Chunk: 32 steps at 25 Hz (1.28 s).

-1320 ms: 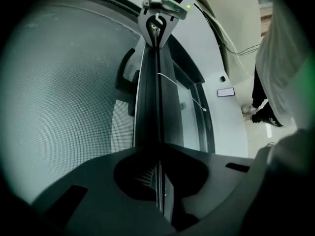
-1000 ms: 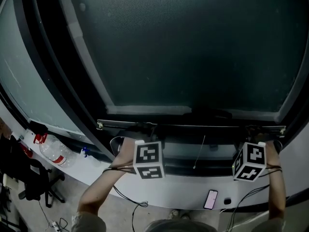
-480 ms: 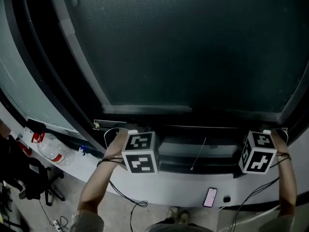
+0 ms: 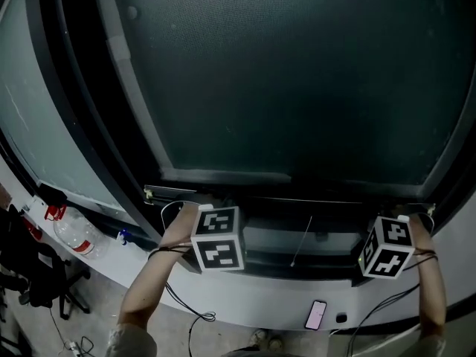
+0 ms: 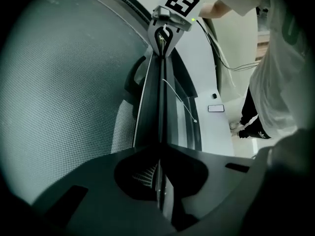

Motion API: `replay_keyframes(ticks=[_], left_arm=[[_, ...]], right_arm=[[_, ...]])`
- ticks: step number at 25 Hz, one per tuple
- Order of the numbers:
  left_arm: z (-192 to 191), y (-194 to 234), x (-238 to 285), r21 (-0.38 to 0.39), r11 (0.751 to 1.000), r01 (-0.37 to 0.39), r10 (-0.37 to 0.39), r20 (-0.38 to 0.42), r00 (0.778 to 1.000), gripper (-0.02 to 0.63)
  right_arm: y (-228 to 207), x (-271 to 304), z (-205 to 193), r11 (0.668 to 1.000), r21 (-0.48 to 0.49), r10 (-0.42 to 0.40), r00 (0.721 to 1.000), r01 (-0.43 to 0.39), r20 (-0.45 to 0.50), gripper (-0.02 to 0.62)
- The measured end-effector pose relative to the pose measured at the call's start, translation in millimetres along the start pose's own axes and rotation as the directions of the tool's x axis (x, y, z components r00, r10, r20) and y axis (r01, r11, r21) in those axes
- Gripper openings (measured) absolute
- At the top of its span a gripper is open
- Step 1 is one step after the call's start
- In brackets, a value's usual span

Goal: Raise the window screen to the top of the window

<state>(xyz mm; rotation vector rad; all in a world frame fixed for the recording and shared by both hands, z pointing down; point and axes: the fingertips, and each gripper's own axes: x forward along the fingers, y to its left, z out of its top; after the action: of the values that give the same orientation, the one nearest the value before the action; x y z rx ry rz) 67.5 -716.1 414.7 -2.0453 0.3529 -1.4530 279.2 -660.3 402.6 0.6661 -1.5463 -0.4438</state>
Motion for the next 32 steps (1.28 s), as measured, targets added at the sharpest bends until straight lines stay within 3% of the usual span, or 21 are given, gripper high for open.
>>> replay_keyframes(ticks=[8,15,21,24,27,32], left_arm=[[9.8,36.2,-31.5,0.012,0.992,-0.123,0.123,0.001,0.992,0.018],[22.3,98.2,-94.2,0.042,0.953,-0.301,0.301,0.012,0.954,0.018],[45.8,152.4,-161.6,0.063,0.891,-0.45,0.447,0.057,0.893,0.019],[51.8,177.2,-186.2,0.09,0.852,-0.516,0.514,0.041,0.857,0.018],[61.0,203.2,-215.1,0.129,0.797,-0.59,0.591,0.029,0.806,0.018],[71.6,240.2,-261.7,0.174,0.743,-0.646,0.656,-0.001,0.755,0.017]], right_arm=[[-37.9,-31.2,2.7,0.989,-0.024,-0.149,0.989,0.149,0.0,0.02],[-101.4,-91.8,14.4,0.935,-0.02,-0.353,0.935,0.354,0.031,0.02],[-157.1,-155.7,20.2,0.847,-0.092,-0.525,0.851,0.524,0.01,0.02],[-181.3,-180.4,23.4,0.813,-0.123,-0.573,0.819,0.569,0.005,0.02],[-207.4,-210.2,25.9,0.765,-0.134,-0.635,0.773,0.63,0.013,0.02],[-246.1,-257.6,34.7,0.709,-0.13,-0.697,0.717,0.694,0.027,0.02]])
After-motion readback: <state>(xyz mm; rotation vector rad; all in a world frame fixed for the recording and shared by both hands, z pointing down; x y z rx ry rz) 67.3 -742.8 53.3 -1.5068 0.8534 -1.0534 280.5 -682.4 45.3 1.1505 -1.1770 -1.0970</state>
